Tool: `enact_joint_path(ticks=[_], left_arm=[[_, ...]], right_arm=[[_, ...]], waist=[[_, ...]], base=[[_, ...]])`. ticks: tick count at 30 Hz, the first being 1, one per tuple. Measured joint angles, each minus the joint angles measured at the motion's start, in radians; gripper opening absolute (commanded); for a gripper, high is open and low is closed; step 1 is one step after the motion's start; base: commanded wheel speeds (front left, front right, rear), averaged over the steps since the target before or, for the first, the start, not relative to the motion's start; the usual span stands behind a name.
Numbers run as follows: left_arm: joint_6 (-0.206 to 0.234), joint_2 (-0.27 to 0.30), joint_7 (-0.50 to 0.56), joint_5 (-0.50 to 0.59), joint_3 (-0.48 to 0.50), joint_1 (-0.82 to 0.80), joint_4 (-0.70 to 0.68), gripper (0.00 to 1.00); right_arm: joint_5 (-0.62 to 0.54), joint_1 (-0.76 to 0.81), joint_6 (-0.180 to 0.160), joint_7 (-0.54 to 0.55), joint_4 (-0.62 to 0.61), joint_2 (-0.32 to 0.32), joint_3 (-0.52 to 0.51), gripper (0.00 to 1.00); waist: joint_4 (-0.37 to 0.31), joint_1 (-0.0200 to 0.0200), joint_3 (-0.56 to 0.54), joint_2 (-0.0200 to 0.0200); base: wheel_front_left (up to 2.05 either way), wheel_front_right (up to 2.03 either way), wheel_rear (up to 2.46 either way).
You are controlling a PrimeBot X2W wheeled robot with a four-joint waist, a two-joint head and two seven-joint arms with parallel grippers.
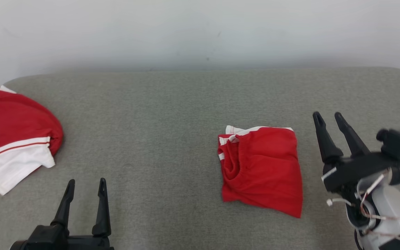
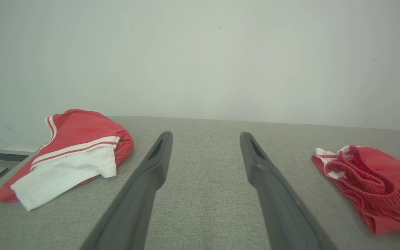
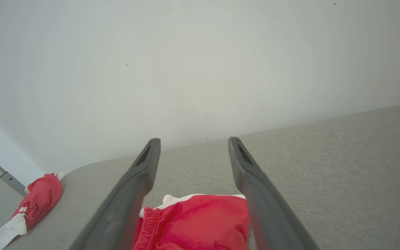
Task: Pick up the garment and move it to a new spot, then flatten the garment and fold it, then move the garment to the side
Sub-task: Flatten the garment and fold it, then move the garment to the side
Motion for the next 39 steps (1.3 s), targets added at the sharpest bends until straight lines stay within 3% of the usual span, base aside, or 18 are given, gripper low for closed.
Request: enact_joint_path(ticks=[11, 23, 39], left_arm=[[-0.005, 0.000, 0.000, 0.012, 0.045, 0.016, -0.011, 1.00], [-0.020, 0.001, 0.000, 0.027, 0.048, 0.055, -0.001, 1.00], [-0.029, 0.000, 0.000, 0.037, 0.042, 0.094, -0.001, 1.00]], right_arm=[[-0.135, 0.244, 0.000, -0.156, -0.166, -0.016, -0.024, 1.00], [-0.287, 0.483, 0.000, -0.178, -0.314, 0.086, -0.175, 1.00], [-0.341, 0.550, 0.000, -0.172, -0.356, 0.122, -0.210, 1.00]], waist=[[-0.058, -0.0001, -0.028, 0.0000], [-0.049, -0.0001, -0.064, 0.0000], [-0.035, 0.0000, -0.079, -0.0001]], base=[[0.00, 0.00, 0.00], [0.00, 0.00, 0.00], [0.00, 0.00, 0.00]])
